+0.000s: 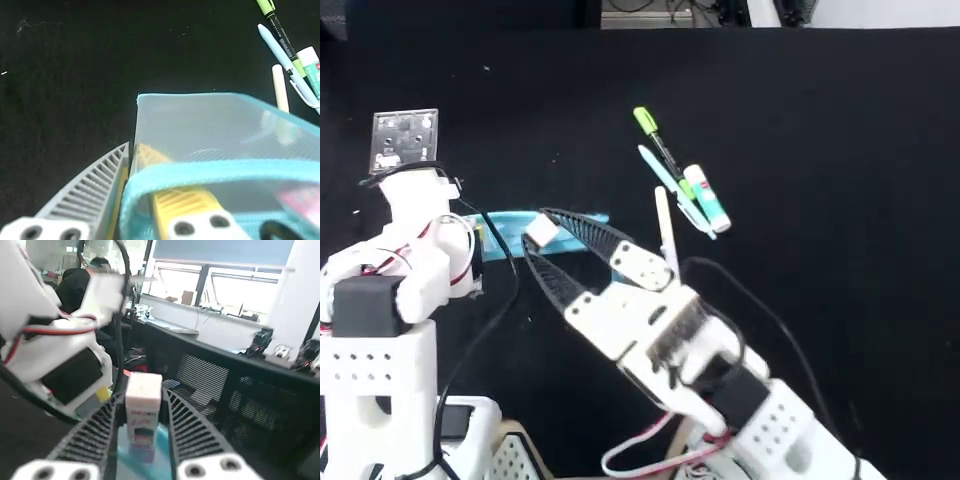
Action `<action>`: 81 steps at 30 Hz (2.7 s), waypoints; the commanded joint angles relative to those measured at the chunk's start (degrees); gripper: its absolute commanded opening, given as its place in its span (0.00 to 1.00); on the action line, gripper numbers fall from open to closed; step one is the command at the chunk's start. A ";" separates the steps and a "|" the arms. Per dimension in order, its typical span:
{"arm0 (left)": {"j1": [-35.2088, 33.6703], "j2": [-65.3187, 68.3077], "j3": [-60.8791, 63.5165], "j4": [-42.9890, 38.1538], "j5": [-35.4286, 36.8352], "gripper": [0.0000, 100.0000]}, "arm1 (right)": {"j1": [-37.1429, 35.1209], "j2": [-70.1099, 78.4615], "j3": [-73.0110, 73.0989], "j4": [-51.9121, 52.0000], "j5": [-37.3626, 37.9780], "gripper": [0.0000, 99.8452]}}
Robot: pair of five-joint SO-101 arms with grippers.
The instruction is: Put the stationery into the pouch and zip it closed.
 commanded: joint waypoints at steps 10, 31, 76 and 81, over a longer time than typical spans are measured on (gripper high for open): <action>-0.22 0.53 2.07 -0.18 0.44 0.03 | 1.41 7.87 -3.38 1.49 -0.62 0.01; -0.22 0.53 2.95 -0.44 0.44 0.03 | 5.36 13.41 -47.96 54.68 -0.26 0.19; -0.66 0.53 2.95 -0.44 0.44 0.03 | 32.00 84.70 -50.33 42.29 -10.64 0.19; -0.66 0.53 2.95 -0.35 0.44 0.03 | 31.74 90.51 -52.53 42.81 -10.73 0.19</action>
